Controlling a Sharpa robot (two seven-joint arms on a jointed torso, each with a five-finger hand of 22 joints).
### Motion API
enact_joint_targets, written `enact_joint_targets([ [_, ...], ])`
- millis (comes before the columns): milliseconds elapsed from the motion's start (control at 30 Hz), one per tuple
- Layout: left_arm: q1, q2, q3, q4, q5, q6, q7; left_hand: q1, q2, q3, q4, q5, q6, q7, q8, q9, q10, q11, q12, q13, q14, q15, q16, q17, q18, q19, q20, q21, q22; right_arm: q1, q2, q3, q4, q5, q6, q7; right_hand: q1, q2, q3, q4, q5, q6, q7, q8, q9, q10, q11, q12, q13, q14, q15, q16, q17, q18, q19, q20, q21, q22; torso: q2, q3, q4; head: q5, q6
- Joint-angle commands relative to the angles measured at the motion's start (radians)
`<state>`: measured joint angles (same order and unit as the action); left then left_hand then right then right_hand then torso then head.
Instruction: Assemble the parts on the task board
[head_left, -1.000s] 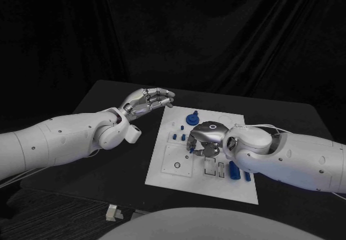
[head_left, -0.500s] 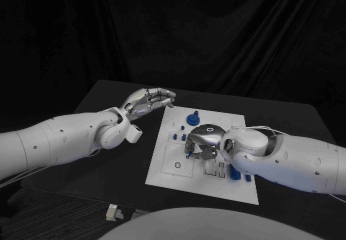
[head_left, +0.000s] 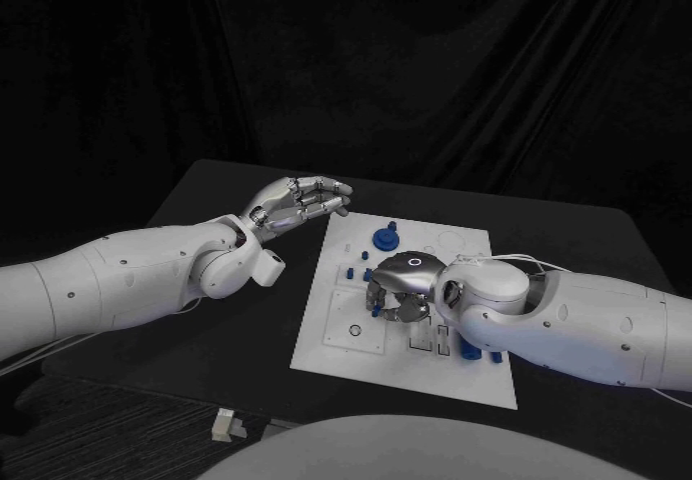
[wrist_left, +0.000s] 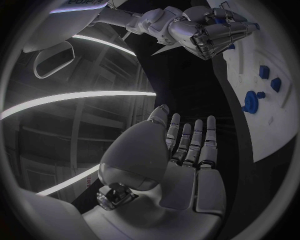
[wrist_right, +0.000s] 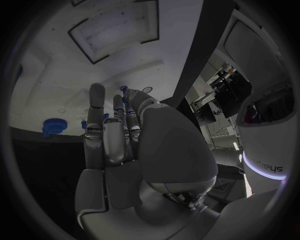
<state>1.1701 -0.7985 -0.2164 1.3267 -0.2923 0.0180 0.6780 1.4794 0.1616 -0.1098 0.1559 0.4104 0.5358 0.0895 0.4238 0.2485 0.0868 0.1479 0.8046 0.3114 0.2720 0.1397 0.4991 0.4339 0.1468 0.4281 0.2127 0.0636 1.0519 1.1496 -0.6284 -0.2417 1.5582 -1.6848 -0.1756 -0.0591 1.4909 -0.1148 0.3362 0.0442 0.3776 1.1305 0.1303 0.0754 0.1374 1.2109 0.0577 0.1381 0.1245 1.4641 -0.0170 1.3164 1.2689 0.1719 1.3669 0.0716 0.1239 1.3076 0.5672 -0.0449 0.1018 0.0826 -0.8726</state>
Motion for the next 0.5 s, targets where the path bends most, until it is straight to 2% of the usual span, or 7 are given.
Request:
enact_joint_targets([
  [33,-0.001,0.003,0.001,0.001,0.001,0.012,0.064,0.012,-0.001,0.004,0.002,-0.001,-0.007,-0.001,0.004,0.000,-0.008,0.002,-0.004,-0.002,0.004,0.003,-0.007,0.002,-0.007,0.001,0.007,0.000,-0.002,-0.005,0.004,0.000,-0.006,-0.006,0.008,-0.021,0.005,-0.003,-0.001,-0.004,0.006,-0.010,0.001,-0.007,-0.001,0.001,0.006,-0.005,0.001,0.030,-0.004,0.004,0.002,0.005,0.007,-0.002,0.005,0.025,0.000,0.0003,0.0004,0.000,0.000],
  [233,-0.002,0.003,0.001,0.002,0.001,0.014,0.062,0.014,0.000,0.005,0.001,-0.001,-0.007,-0.001,0.005,0.000,-0.008,0.002,-0.003,-0.003,0.006,0.003,-0.007,0.002,-0.006,0.002,0.009,0.000,-0.004,-0.009,0.011,0.000,-0.015,-0.006,0.007,-0.022,0.005,-0.003,-0.001,-0.004,0.006,-0.010,0.001,-0.007,-0.001,0.001,0.006,-0.005,0.001,0.030,-0.004,0.004,0.002,0.005,0.007,-0.002,0.005,0.025,0.000,0.0010,0.0009,0.001,0.000],
  [500,-0.002,0.004,0.001,0.002,0.001,0.017,0.060,0.017,0.000,0.006,0.000,0.001,-0.006,-0.002,0.006,0.000,-0.009,0.003,-0.003,-0.005,0.011,0.006,-0.008,0.003,-0.005,0.005,0.012,0.001,-0.007,-0.012,0.016,0.001,-0.018,-0.006,0.012,-0.024,0.007,-0.005,-0.001,-0.007,0.005,-0.014,0.002,-0.009,-0.002,0.002,0.007,-0.006,0.001,0.030,-0.004,0.003,0.001,0.005,0.006,-0.003,0.006,0.025,-0.001,0.0002,-0.0007,0.002,0.000],
])
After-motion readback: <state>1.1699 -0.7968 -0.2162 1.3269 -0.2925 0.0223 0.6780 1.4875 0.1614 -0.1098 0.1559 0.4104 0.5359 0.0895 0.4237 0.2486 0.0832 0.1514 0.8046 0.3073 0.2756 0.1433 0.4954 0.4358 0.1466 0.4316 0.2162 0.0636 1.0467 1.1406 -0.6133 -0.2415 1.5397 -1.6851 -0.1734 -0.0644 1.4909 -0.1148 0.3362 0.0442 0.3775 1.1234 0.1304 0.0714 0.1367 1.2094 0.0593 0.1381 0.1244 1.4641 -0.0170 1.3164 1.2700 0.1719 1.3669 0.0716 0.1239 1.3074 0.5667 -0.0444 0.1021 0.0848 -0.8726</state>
